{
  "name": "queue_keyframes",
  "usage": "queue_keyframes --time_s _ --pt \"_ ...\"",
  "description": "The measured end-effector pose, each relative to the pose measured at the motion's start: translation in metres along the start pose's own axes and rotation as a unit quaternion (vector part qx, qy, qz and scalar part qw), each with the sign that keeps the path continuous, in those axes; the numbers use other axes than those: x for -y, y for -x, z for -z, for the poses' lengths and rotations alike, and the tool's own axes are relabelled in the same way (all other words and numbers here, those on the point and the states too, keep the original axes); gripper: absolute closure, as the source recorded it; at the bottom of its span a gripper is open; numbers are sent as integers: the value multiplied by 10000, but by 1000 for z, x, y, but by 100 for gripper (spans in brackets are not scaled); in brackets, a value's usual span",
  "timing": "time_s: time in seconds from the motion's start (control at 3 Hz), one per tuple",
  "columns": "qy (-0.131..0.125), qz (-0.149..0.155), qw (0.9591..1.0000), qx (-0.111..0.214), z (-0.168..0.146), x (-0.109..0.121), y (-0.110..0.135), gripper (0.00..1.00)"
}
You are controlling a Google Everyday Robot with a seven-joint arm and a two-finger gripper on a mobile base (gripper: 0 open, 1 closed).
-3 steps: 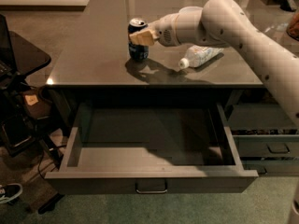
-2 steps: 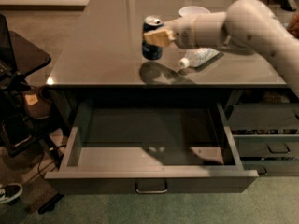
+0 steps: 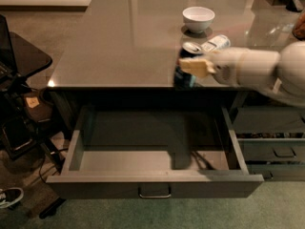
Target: Place pepsi can into top drawer
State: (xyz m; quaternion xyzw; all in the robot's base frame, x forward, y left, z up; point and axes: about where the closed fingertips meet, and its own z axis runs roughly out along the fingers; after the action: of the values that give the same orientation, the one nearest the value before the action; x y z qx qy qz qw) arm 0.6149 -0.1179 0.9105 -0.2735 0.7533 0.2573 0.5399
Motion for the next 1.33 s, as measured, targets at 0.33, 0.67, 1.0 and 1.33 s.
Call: queue_keyframes --time_s 0.33,0.67,1.0,1.33 --pt "-460 -218 9987 -106 58 9 -34 100" --pt "-929 -303 9951 -147 110 10 -55 100" --pt "-1312 -378 9905 -136 152 4 -76 100" --pt "-1289 -287 9912 -136 144 -2 -75 100"
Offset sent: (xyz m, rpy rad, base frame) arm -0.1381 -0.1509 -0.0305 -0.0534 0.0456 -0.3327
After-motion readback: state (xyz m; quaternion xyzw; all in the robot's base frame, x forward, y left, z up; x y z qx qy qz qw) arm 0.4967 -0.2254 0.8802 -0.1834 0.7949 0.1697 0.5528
